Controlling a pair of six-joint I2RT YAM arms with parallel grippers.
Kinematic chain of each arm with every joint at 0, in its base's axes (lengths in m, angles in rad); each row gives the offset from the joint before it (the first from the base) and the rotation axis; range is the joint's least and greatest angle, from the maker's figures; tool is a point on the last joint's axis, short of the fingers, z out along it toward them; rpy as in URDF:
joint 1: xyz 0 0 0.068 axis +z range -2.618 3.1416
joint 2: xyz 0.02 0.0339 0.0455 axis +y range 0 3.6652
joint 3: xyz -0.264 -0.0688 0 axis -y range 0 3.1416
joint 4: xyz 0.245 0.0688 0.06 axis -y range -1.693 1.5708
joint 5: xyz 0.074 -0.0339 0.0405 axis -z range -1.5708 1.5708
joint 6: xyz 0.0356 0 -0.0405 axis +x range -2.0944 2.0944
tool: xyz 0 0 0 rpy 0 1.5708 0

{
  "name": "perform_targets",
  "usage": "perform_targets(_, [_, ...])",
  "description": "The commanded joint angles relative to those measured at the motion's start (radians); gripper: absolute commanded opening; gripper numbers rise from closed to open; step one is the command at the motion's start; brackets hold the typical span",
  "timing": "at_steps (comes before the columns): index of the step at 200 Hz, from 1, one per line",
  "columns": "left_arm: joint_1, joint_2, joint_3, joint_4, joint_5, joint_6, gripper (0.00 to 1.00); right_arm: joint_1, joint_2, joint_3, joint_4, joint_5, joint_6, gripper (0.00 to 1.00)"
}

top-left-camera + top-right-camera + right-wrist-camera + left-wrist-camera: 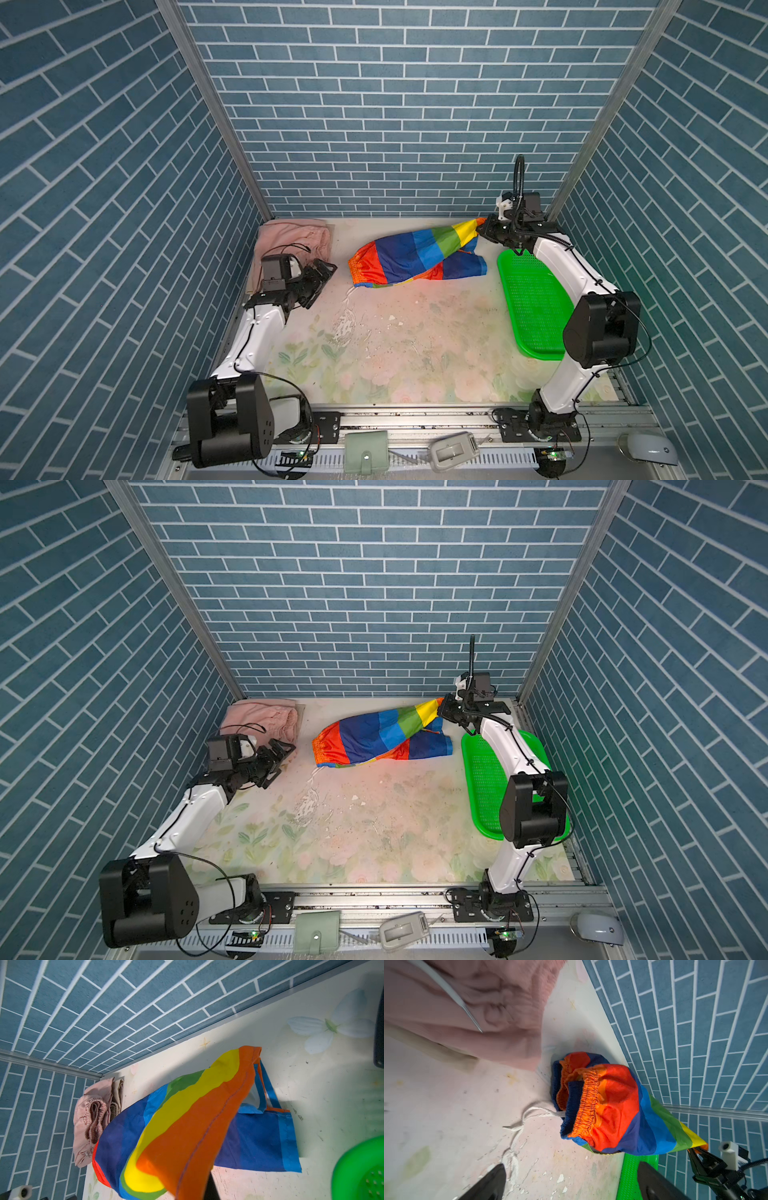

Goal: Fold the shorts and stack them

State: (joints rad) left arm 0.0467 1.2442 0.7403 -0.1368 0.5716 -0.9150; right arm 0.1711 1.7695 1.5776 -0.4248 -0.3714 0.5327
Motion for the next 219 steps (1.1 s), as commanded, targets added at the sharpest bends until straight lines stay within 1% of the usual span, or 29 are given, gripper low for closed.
perform_targets(1, [-0.150,0.041,-0.117,0.286,0.008,-0.287,0.99,-0.008,0.002,0.028,-0.006,-0.022,0.031,0.00])
perform_targets(16, [-0.239,0.067,-0.193,0.475,-0.062,-0.428,1.00,-0.009,0.004,0.031,0.006,-0.031,0.044,0.00])
perform_targets(26, [-0.277,0.092,-0.223,0.569,-0.102,-0.494,0.99,-0.010,0.006,0.035,0.011,-0.039,0.053,0.00])
perform_targets(40, [-0.303,0.122,-0.242,0.643,-0.147,-0.535,0.98,-0.010,0.009,0.042,0.013,-0.047,0.058,0.00])
perform_targets(66, [-0.308,0.164,-0.290,0.767,-0.258,-0.577,0.93,-0.009,-0.002,0.035,0.022,-0.050,0.061,0.00])
perform_targets(79, [-0.299,0.218,-0.319,0.894,-0.306,-0.599,0.87,-0.010,-0.008,0.027,0.030,-0.052,0.062,0.00])
perform_targets(93, [-0.291,0.307,-0.318,1.055,-0.327,-0.618,0.76,-0.010,-0.012,0.018,0.034,-0.056,0.064,0.00])
perform_targets(110, [-0.294,0.410,-0.289,1.154,-0.334,-0.647,0.66,-0.010,-0.018,0.006,0.042,-0.057,0.064,0.00])
perform_targets(125, [-0.298,0.498,-0.291,1.275,-0.359,-0.679,0.57,-0.011,-0.020,-0.001,0.047,-0.057,0.065,0.00])
perform_targets(135, [-0.297,0.537,-0.299,1.341,-0.383,-0.688,0.54,-0.011,-0.023,-0.004,0.044,-0.058,0.063,0.00])
perform_targets(157, [-0.295,0.566,-0.290,1.375,-0.398,-0.676,0.54,-0.012,-0.027,-0.011,0.046,-0.057,0.058,0.00])
perform_targets(197, [-0.291,0.538,-0.251,1.302,-0.414,-0.617,0.55,-0.014,-0.022,-0.021,0.060,-0.062,0.062,0.00])
perform_targets(219, [-0.289,0.546,-0.222,1.286,-0.410,-0.597,0.48,-0.015,-0.016,-0.025,0.067,-0.066,0.064,0.00])
